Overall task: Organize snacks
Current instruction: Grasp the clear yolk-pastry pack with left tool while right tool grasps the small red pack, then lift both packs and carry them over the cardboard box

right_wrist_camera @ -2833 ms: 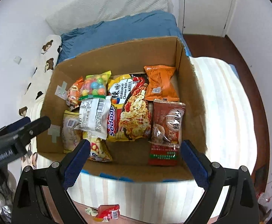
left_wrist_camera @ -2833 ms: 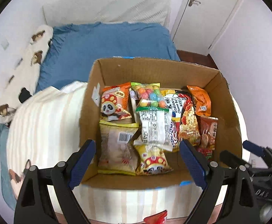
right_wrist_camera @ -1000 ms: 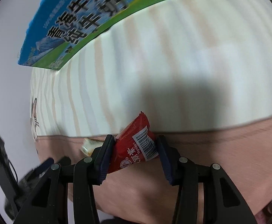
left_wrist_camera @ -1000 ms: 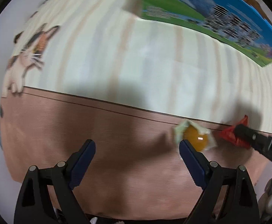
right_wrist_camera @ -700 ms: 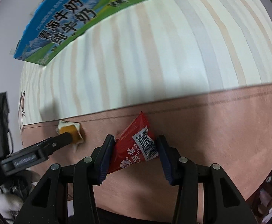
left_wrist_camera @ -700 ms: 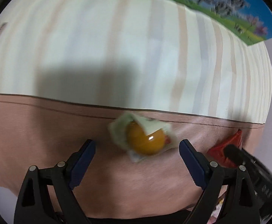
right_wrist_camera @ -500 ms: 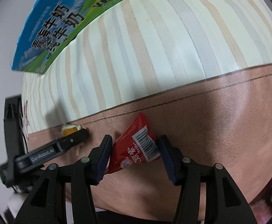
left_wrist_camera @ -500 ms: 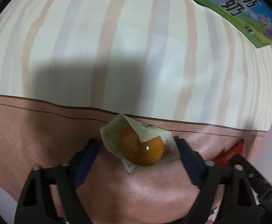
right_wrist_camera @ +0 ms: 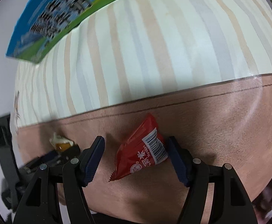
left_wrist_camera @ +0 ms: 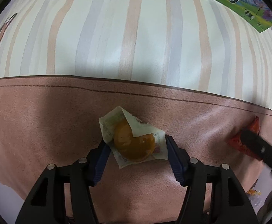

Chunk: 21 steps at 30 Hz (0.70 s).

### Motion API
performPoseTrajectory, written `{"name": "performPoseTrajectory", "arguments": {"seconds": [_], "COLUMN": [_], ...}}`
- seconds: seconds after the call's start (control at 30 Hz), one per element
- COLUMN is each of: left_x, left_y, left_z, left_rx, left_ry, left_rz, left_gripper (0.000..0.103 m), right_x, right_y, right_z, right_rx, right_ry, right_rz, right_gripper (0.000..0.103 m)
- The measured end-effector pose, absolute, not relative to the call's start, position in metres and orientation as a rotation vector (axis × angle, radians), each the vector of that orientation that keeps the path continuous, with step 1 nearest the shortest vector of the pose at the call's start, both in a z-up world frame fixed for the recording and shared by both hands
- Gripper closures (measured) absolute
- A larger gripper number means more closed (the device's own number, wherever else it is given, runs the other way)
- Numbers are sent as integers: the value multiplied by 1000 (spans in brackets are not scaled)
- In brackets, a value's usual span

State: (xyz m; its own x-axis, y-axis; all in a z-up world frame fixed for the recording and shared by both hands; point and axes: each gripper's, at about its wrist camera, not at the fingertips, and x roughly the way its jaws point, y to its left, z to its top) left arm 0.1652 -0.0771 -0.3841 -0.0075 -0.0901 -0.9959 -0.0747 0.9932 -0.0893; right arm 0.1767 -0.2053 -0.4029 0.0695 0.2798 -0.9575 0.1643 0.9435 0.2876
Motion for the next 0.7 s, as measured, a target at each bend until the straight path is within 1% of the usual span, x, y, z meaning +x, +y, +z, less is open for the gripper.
{"name": "performPoseTrajectory", "arguments": {"seconds": [0.1,0.17,0.23,0.27,0.43,0.7], "left_x": [164,171,171,176,167,162], "left_y": [-84,-82,-57,-44,-32,-22], "left_z": [-390,-393,-389,-376,-358,-330], "left_rx": [-140,-140,-148,-156,-163,-189], "left_ry": [1580,1574,1565,1557,1540,1533], "left_rz": [-7,-10,-9,-8,-15,-58], "left_gripper": [44,45,46,47,51,52], "right_x": [174,173,172,171,164,146], "right_y": [-195,-192,-192,-193,-196,-220], "right_z": [-406,-407,-408,-407,-399,-375], "right_rx": [301,271,268,269,282,365], "right_ry": [1508,1501,1491,1487,1448,1401], "right_rz": [92,86,79,81,93,129], "right_gripper": [34,40,44,45,47,47]}}
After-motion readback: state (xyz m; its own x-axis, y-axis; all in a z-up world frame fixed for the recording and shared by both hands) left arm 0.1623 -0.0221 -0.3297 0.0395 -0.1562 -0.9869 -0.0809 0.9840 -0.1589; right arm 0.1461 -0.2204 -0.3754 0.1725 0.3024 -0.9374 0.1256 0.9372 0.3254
